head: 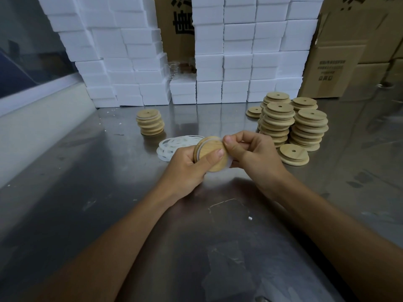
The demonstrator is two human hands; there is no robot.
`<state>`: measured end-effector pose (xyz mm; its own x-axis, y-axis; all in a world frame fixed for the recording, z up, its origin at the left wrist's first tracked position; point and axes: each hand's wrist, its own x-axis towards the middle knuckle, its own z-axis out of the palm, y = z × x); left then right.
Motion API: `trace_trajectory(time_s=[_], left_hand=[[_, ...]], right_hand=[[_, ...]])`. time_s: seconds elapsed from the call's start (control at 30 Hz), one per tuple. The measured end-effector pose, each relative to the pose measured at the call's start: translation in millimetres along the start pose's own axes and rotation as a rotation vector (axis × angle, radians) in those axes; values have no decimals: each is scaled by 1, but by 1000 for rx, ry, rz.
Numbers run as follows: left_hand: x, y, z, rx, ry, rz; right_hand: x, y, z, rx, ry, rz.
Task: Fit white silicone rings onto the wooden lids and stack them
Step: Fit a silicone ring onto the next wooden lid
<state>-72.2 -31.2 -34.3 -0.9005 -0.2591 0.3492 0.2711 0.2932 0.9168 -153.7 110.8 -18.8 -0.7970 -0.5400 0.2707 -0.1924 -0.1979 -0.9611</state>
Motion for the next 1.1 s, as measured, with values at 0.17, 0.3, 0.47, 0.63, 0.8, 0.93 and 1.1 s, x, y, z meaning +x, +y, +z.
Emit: trace_trajectory(time_s=[0.17, 0.3, 0.47, 0.63, 0.8, 0.93, 1.1], left_hand=[[-1, 1, -1, 59, 28, -50], [-2, -2, -1, 114, 19, -76], [-4, -2, -2, 157, -13, -80], [-3, 1, 1, 139, 4, -81], [-3, 3, 0, 119, 34, -83], [-5, 6, 0, 61, 47, -86], [-5, 8, 0, 4, 39, -92]], right_hand=[[-3, 4, 2, -65, 11, -20], [-3, 3, 0, -394, 32, -268], [-4, 1, 3, -620, -52, -429], [-2, 0, 3, -475, 24, -208], [0, -1, 4, -193, 19, -63], [-2, -1, 1, -101, -33, -2], [-2, -3, 1, -78, -51, -2]])
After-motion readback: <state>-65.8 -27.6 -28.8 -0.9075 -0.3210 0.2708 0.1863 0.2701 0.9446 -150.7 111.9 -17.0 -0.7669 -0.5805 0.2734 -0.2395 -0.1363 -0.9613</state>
